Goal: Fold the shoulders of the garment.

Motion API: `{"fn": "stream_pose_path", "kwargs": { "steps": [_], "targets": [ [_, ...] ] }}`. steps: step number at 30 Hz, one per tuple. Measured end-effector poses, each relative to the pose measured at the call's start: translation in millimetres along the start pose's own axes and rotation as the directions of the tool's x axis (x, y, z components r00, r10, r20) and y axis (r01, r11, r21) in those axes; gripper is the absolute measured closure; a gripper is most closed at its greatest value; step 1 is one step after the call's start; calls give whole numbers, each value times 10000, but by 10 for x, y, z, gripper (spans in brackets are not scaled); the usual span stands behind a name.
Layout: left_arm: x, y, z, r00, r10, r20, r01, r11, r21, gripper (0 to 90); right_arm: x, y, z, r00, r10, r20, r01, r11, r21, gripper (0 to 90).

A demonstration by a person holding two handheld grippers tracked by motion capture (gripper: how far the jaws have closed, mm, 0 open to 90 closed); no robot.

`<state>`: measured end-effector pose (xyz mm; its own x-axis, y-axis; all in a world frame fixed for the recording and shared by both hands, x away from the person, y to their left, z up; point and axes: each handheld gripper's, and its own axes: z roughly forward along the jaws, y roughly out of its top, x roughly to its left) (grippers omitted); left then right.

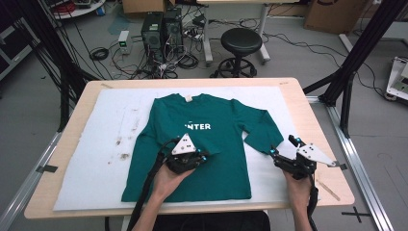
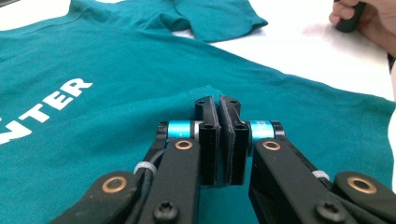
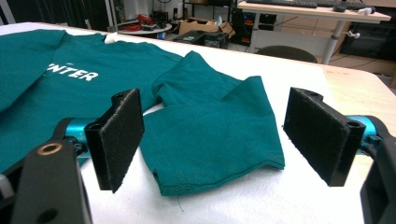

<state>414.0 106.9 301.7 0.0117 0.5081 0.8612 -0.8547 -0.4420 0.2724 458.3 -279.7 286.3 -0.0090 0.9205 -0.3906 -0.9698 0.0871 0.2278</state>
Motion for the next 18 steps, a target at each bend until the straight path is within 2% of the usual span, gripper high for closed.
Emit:
{"fn": "stream_pose_path", "kwargs": {
  "steps": [4, 8, 13, 16, 18],
  "targets": [
    [-18, 16, 56, 9999, -14, 104, 13, 10000, 15, 862, 0, 1, 2, 10000, -8, -1, 8, 10000, 8, 204],
    [-61, 19, 116, 9997, 238, 59, -240, 9993, 272, 861, 1, 1, 1, 10000, -7, -5, 7, 10000, 0, 204],
    [-64, 9, 139, 9998, 172, 94, -176, 9989, 425, 859, 1, 1, 1, 10000, -23, -5, 23, 10000, 6, 204],
    [-75, 17, 126, 9993, 87, 353, -97, 9995, 294, 859, 3, 3, 4, 10000, -52, 24, 52, 10000, 38, 204],
    [-59, 12, 143, 9993, -25, 379, 9, 9991, 414, 858, 9, 3, 5, 10000, -70, 13, 70, 10000, 52, 204]
  ]
}}
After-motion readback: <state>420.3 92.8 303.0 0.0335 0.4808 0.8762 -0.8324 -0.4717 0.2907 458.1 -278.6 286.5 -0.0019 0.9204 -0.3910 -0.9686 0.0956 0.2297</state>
